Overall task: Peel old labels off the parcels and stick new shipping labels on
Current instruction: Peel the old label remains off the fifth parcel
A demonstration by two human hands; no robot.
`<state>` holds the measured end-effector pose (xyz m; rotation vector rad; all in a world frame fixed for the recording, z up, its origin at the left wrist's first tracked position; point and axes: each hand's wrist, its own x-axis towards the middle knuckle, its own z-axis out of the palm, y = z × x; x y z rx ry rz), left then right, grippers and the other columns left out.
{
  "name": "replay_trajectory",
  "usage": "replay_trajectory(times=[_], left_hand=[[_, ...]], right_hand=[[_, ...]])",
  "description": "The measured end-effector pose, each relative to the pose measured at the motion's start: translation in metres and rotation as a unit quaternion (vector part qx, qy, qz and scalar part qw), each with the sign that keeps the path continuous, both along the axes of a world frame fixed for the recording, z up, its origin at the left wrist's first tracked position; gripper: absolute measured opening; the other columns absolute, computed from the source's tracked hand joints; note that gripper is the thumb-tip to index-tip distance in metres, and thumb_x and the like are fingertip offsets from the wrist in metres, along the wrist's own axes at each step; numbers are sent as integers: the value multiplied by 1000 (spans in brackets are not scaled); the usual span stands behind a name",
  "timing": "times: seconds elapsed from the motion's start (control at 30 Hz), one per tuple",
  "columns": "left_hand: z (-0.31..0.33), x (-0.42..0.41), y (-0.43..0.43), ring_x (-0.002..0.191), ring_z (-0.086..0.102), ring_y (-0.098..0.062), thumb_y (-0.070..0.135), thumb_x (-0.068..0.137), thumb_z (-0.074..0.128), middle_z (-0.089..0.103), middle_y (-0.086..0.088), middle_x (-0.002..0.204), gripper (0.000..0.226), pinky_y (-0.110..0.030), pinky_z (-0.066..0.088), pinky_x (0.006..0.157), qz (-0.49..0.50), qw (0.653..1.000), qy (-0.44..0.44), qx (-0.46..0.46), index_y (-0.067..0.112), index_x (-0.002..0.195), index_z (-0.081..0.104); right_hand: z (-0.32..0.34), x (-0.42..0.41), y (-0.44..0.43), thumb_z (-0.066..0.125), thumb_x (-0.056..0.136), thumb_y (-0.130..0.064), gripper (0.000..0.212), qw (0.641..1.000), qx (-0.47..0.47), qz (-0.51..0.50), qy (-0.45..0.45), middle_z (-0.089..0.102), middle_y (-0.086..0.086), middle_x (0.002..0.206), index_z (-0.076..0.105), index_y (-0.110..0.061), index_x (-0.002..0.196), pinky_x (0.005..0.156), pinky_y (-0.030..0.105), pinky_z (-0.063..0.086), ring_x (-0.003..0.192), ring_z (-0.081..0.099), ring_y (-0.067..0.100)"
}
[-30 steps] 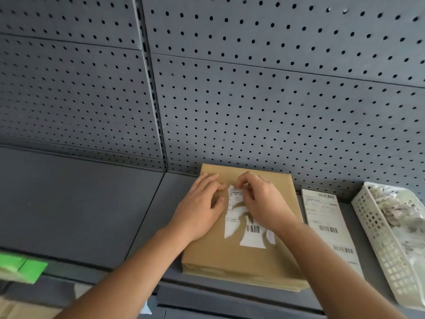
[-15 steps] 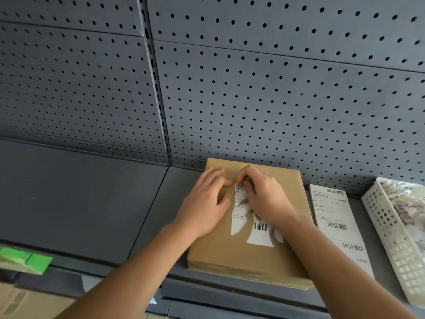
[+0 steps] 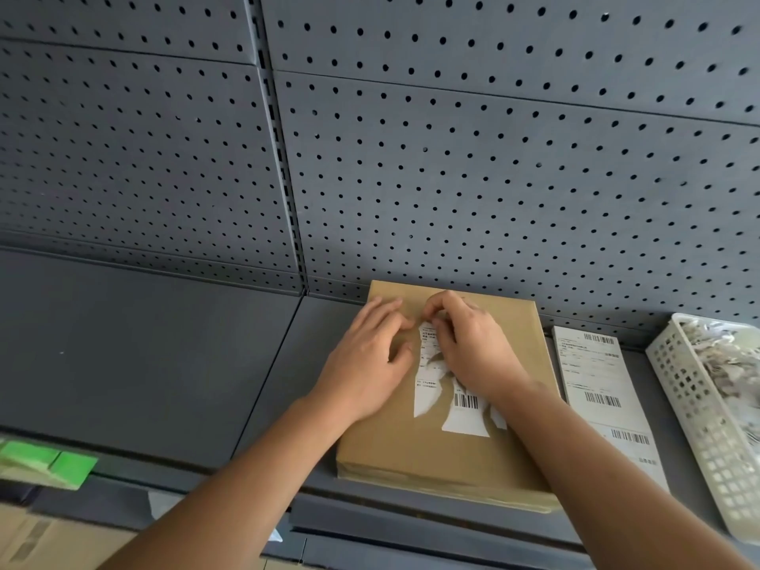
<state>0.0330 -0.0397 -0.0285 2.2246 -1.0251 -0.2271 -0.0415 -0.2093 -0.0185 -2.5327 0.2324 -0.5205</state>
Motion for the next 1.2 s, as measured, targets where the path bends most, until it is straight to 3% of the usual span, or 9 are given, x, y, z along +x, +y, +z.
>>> replay_trajectory(times=[0.13, 0.3, 0.47, 0.57, 0.73, 0.87, 1.0, 1.2], left_hand=[[1, 0, 0, 151, -1, 5, 32, 103, 48, 24, 22, 162, 32, -34, 25, 118, 0, 1000, 1, 0, 31, 134, 52], [0, 0, 0, 151, -1, 5, 32, 102, 48, 24, 22, 162, 31, -35, 25, 119, 0, 1000, 3, 0, 30, 133, 52], [1, -1, 0, 151, -2, 5, 31, 102, 48, 23, 22, 162, 32, -35, 24, 120, 2, 1000, 6, 1, 30, 134, 52], [2, -1, -1, 151, -2, 6, 32, 102, 48, 23, 23, 162, 32, -35, 24, 119, 2, 1000, 6, 3, 31, 133, 51], [0, -1, -1, 151, -2, 6, 32, 102, 48, 23, 23, 162, 31, -35, 24, 120, 2, 1000, 4, 0, 31, 133, 52], [1, -1, -1, 151, -2, 6, 32, 102, 48, 23, 23, 162, 31, -34, 24, 119, 5, 1000, 5, -1, 31, 133, 52], [1, -1, -1, 150, -3, 7, 32, 103, 47, 23, 23, 162, 31, -31, 22, 117, 3, 1000, 2, 1, 31, 133, 51], [1, -1, -1, 151, -2, 6, 31, 103, 47, 23, 23, 162, 31, -32, 23, 117, 2, 1000, 3, 2, 31, 133, 52]], right_hand=[[-1, -3, 0, 48, 93, -2, 18, 1000, -6, 14, -2, 64, -6, 90, 57, -17, 99, 71, 34, 46, 82, 58, 15], [0, -3, 2, 49, 94, -3, 18, 1000, 4, 20, -8, 64, -7, 98, 58, -17, 103, 76, 31, 44, 91, 56, 13], [-1, -4, 1, 48, 91, 0, 20, 1000, 3, 15, -7, 64, -6, 87, 58, -16, 99, 70, 35, 47, 79, 57, 14], [1, -5, 1, 47, 92, 0, 23, 1000, 6, 14, -8, 65, -7, 95, 57, -18, 103, 73, 31, 46, 86, 58, 12], [0, -5, 2, 47, 93, -2, 22, 1000, -1, 9, -4, 64, -7, 90, 58, -18, 102, 71, 36, 49, 81, 59, 15], [0, -5, 0, 45, 95, -2, 22, 1000, 15, 12, -12, 65, -8, 97, 58, -19, 103, 79, 36, 48, 92, 59, 13], [-2, 0, 1, 45, 95, -2, 22, 1000, 5, 14, -9, 66, -5, 95, 57, -18, 102, 77, 39, 49, 88, 59, 16], [-1, -3, -2, 46, 95, -2, 23, 999, 36, 13, -14, 62, -12, 91, 53, -23, 100, 72, 33, 47, 85, 56, 9]])
